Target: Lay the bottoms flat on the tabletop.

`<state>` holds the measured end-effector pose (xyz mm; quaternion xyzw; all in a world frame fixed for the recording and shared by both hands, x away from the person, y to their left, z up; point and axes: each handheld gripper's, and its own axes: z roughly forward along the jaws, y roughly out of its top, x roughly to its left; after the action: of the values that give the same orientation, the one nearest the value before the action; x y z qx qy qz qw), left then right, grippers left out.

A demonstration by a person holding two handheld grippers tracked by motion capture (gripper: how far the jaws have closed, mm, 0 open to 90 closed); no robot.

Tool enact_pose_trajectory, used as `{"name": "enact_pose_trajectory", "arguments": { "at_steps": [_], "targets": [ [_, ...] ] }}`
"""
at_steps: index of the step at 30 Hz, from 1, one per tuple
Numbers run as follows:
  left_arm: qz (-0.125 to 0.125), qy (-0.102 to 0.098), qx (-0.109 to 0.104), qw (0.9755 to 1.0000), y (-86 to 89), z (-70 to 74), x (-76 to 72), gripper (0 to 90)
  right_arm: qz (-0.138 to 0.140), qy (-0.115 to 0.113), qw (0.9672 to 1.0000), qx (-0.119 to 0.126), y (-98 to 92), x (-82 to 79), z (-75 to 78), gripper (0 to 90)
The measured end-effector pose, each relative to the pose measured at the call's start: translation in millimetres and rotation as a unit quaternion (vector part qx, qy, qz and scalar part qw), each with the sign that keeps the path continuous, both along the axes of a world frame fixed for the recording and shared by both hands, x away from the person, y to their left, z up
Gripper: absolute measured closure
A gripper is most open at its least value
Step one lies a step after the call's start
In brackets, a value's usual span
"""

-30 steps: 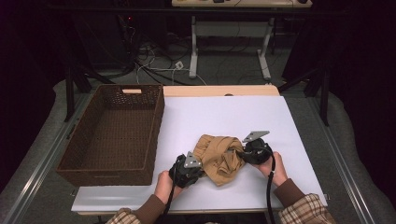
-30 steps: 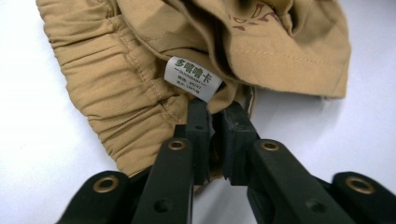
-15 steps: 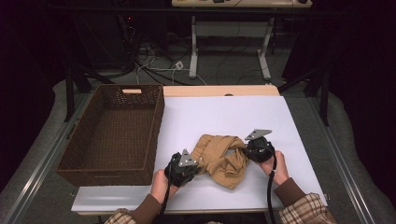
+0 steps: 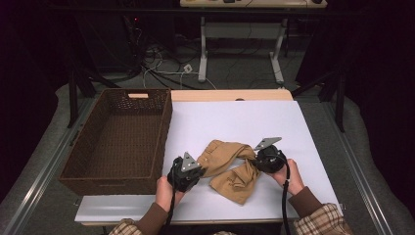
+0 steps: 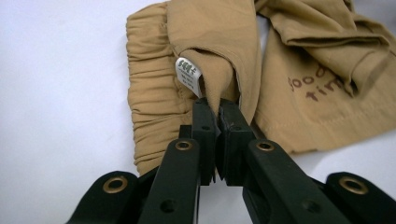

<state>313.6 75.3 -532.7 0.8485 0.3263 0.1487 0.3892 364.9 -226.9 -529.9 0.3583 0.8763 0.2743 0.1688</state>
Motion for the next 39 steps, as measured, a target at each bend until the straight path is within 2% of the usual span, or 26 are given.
{"name": "enact_pose_trajectory", "arguments": {
  "at_steps": [3,6,8,9,12,14,17,20,23,25,27,28,30,33,36,39],
  "targets": [
    [-0.005,0.009,0.002,0.9999,-1.0,-2.6,1.0,82.9,0.01,0.008,0.9999,-0.001,0.1,-0.5,1.5,75.0],
    [-0.012,0.014,0.015,0.9997,-2.0,-3.4,0.9,68.7,0.008,0.01,0.9998,0.016,-2.0,0.3,4.9,64.5],
    [-0.001,0.017,0.027,0.9995,-2.7,-4.3,1.6,54.0,0.01,-0.002,0.9999,0.013,-1.3,0.4,7.1,53.9],
    [-0.001,0.022,0.027,0.9994,-2.6,-5.2,2.2,50.0,0.011,-0.007,0.9998,0.014,-0.4,0.7,7.3,51.2],
    [0.002,0.031,0.04,0.9987,-4.4,-8.4,3.7,39.3,0.015,-0.02,0.9997,0.008,3.8,1.9,8.4,43.9],
    [-0.003,0.034,0.047,0.9983,-5.9,-9.7,4.0,38.5,0.019,-0.03,0.9993,0.008,6.9,3.0,11.4,42.5],
    [-0.01,0.032,0.054,0.998,-9.0,-12.4,3.7,42.2,0.02,-0.041,0.9989,0.011,13.2,6.2,17.5,42.1],
    [-0.02,0.031,0.059,0.9976,-11.5,-17.0,4.2,52.7,0.019,-0.041,0.9989,0.008,19.4,12.7,19.3,43.6],
    [-0.03,0.028,0.052,0.9978,-13.0,-19.4,4.5,67.6,0.018,-0.028,0.9994,-0.012,25.5,19.1,14.2,51.2],
    [-0.034,0.026,0.054,0.9976,-14.7,-20.4,4.1,75.5,0.018,-0.015,0.9996,-0.015,27.1,23.2,9.9,56.9],
    [-0.037,0.024,0.053,0.9977,-13.9,-19.4,4.4,79.8,0.013,-0.011,0.9998,-0.008,26.9,25.6,6.8,64.9],
    [-0.038,0.03,0.041,0.998,-13.0,-19.4,4.6,83.7,0.012,-0.007,0.9999,-0.007,26.7,25.3,6.1,68.1],
    [-0.034,0.03,0.036,0.9983,-12.6,-18.5,3.6,85.7,0.013,-0.008,0.9999,-0.001,26.4,23.9,4.8,73.8],
    [-0.028,0.011,0.03,0.9991,-10.9,-12.9,1.7,86.6,0.014,-0.008,0.9999,0.0,27.3,19.5,4.7,78.7],
    [-0.012,-0.013,0.009,0.9998,-5.6,-4.2,-0.9,87.0,0.022,-0.003,0.9998,0.002,29.6,14.3,6.5,80.9],
    [0.006,-0.038,-0.008,0.9992,1.4,5.0,-3.6,87.1,0.034,0.007,0.9994,0.01,32.5,7.7,8.5,81.6]
  ]
}}
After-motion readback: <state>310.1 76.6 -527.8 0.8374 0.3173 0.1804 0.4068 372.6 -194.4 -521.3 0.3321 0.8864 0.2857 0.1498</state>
